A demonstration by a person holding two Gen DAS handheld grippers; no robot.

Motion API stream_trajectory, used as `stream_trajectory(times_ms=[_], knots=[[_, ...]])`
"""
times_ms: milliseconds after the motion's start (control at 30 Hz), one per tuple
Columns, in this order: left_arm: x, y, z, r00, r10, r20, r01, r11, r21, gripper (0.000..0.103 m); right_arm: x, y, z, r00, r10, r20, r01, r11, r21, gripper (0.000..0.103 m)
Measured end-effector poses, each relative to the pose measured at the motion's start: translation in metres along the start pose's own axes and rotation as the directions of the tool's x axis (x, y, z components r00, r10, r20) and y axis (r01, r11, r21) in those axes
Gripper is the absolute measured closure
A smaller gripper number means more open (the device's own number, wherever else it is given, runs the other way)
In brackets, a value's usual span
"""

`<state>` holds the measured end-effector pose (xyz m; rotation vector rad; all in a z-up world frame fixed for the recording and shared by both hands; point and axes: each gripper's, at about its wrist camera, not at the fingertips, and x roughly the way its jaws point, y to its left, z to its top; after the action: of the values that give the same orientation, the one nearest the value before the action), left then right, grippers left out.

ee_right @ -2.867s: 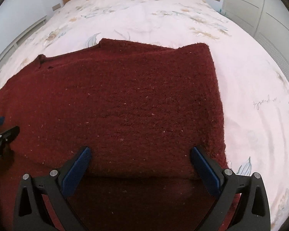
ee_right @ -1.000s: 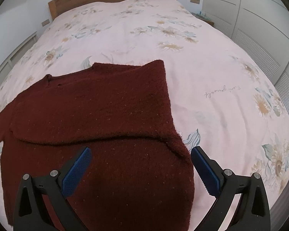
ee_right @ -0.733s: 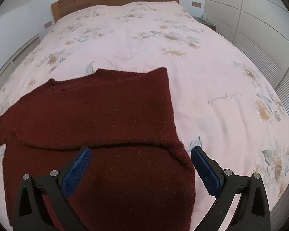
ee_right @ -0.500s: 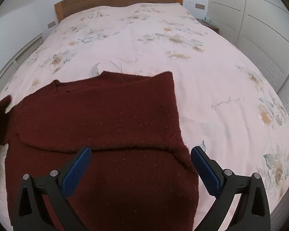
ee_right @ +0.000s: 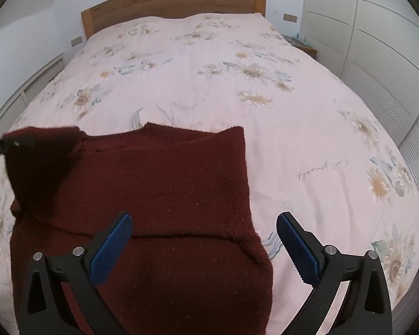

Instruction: Fold small clothes

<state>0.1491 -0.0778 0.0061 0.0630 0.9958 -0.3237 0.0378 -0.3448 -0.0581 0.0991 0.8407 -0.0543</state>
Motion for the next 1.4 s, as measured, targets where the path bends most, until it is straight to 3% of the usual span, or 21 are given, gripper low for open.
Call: stream_trajectory(times_ms=[167, 267, 400, 500, 600, 667, 700, 733, 767, 1033, 1167, 1400], knots=[[0.051, -0.024, -0.023, 0.995, 0.056, -0.085, -0.050, 0.996, 0.067, 0.094, 0.005, -0.002, -0.007, 1.000, 0.008, -0.020, -0.008, 1.000, 0.004, 0.000], [0.070, -0.030, -0.038, 0.987, 0.125, -0.104, -0.114, 0.988, 0.109, 0.092, 0.008, -0.002, -0.010, 1.000, 0.005, -0.026, -0.005, 1.000, 0.002, 0.000], [0.084, -0.031, -0.050, 0.980, 0.127, -0.156, -0.111, 0.988, 0.107, 0.090, 0.012, -0.003, -0.015, 0.999, 0.007, -0.040, -0.007, 1.000, 0.009, 0.000], [0.091, -0.031, -0.053, 0.972, 0.117, -0.205, -0.101, 0.991, 0.085, 0.080, 0.011, -0.003, -0.017, 0.999, 0.007, -0.041, -0.006, 1.000, 0.005, 0.000], [0.090, -0.030, -0.054, 0.972, 0.097, -0.214, -0.082, 0.993, 0.081, 0.055, 0.009, -0.005, -0.017, 0.999, -0.001, -0.032, 0.001, 1.000, 0.003, 0.000], [0.086, -0.031, -0.054, 0.973, 0.086, -0.216, -0.070, 0.995, 0.076, 0.028, 0.008, -0.007, -0.017, 1.000, -0.002, -0.027, 0.002, 1.000, 0.010, 0.000], [0.084, -0.031, -0.054, 0.973, 0.077, -0.218, -0.062, 0.995, 0.073, 0.021, 0.007, -0.008, -0.017, 1.000, -0.001, -0.025, 0.001, 1.000, 0.018, 0.000], [0.083, -0.031, -0.054, 0.973, 0.062, -0.224, -0.048, 0.997, 0.066, 0.005, 0.007, -0.009, -0.017, 1.000, -0.001, -0.023, 0.001, 1.000, 0.021, 0.000], [0.081, -0.031, -0.055, 0.973, 0.044, -0.229, -0.032, 0.998, 0.057, 0.001, 0.006, -0.009, -0.017, 1.000, -0.003, -0.021, 0.003, 1.000, 0.021, 0.000], [0.053, -0.028, -0.071, 0.975, 0.021, -0.223, 0.010, 0.991, 0.136, 0.001, 0.003, -0.008, -0.020, 1.000, -0.013, -0.022, 0.013, 1.000, 0.001, 0.000], [0.031, -0.003, -0.082, 0.980, 0.005, -0.201, 0.024, 0.990, 0.141, 0.001, 0.005, -0.004, -0.020, 0.999, -0.010, -0.031, 0.009, 1.000, -0.008, 0.000], [0.004, 0.060, -0.085, 0.980, 0.136, -0.146, -0.113, 0.981, 0.155, 0.001, 0.006, 0.013, -0.019, 0.999, 0.006, -0.034, -0.008, 0.999, -0.044, 0.000]])
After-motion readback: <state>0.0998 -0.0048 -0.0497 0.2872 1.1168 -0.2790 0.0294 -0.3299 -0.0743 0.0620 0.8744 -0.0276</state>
